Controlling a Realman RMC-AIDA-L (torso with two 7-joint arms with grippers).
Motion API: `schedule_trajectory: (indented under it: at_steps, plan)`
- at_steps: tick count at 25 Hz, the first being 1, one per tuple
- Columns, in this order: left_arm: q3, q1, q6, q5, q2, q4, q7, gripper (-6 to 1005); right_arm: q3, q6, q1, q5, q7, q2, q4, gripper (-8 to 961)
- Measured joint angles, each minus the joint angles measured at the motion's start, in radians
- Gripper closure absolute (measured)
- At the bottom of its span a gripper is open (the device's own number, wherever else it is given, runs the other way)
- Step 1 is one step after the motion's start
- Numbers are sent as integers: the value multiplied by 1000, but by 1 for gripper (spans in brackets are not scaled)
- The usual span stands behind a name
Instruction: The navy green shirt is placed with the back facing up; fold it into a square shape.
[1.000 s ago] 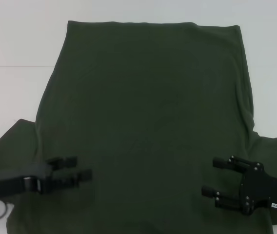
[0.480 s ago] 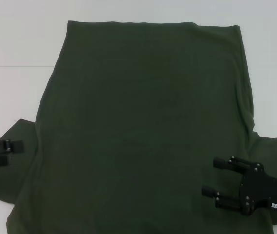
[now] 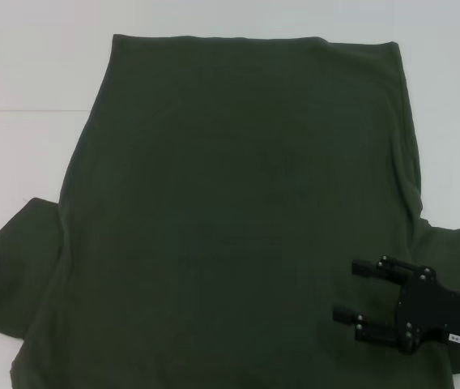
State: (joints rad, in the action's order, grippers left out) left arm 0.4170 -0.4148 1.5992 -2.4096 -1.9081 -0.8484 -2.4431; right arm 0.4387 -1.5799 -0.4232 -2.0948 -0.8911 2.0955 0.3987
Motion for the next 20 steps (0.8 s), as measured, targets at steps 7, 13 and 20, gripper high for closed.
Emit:
schedule_trajectory:
  at_steps: [7, 13, 20]
  plan:
    - [11, -15, -63, -25, -4, 3, 38, 53, -1, 1, -7, 1, 0, 1, -10, 136]
    - [57, -19, -106, -26, -3, 24, 42, 53, -3, 2, -9, 1, 0, 1, -14, 135]
    - [59, -19, -156, -28, 0, 51, 46, 53, -2, 2, -11, 1, 0, 1, -14, 136]
